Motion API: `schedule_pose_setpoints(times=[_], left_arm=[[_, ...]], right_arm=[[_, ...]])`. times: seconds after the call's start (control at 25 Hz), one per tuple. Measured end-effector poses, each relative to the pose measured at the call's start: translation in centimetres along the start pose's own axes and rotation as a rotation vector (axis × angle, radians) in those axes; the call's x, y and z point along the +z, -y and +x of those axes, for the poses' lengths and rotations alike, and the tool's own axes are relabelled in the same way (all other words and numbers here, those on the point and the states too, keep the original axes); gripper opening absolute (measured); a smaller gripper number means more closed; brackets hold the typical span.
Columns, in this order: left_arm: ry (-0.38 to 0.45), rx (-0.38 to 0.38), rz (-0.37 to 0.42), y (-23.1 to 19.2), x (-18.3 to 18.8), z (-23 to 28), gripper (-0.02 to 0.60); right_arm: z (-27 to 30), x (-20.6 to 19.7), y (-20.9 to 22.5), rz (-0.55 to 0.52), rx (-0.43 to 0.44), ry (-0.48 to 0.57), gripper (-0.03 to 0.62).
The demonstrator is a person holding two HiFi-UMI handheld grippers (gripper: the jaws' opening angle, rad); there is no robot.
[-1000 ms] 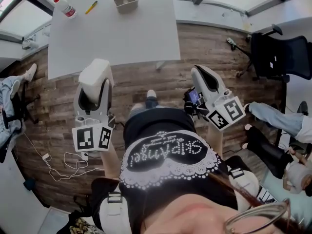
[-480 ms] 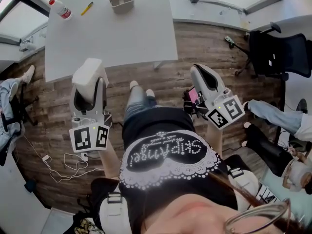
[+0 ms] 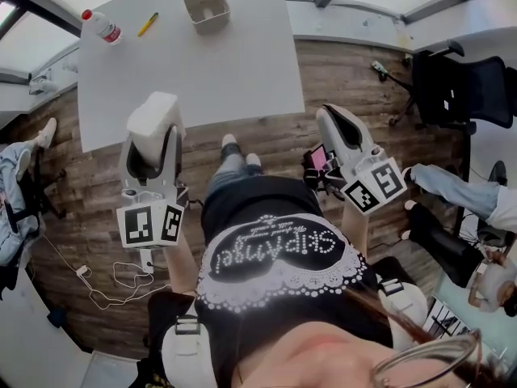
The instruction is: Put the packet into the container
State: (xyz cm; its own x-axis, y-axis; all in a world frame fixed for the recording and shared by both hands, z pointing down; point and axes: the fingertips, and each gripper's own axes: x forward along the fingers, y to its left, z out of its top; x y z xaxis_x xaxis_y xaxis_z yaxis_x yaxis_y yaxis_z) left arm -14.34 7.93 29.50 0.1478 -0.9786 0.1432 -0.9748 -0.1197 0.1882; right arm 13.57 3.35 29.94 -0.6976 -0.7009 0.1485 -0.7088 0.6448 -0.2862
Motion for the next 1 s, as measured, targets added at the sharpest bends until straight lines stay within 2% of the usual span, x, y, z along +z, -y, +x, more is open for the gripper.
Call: schedule_pose_setpoints(times=[0.28, 0.68, 1.0], left_arm=[[-0.001, -0.045, 0.008, -2.4, 1.5, 3.4, 0.279], [-0.018, -0.093, 0.003, -4.5, 1.5, 5.9, 0.279], [-0.037, -0.127, 0.010, -4.5, 1.0, 6.9, 0.279]], right_arm=[[3.4, 1.3, -0.1, -0.009, -0.031, 0.006, 0.017], [5.9, 1.3, 0.0, -0.008, -0.075, 0.008, 0.017], [6.4, 0.9, 0.3, 0.000, -0.101, 0.005, 0.017]])
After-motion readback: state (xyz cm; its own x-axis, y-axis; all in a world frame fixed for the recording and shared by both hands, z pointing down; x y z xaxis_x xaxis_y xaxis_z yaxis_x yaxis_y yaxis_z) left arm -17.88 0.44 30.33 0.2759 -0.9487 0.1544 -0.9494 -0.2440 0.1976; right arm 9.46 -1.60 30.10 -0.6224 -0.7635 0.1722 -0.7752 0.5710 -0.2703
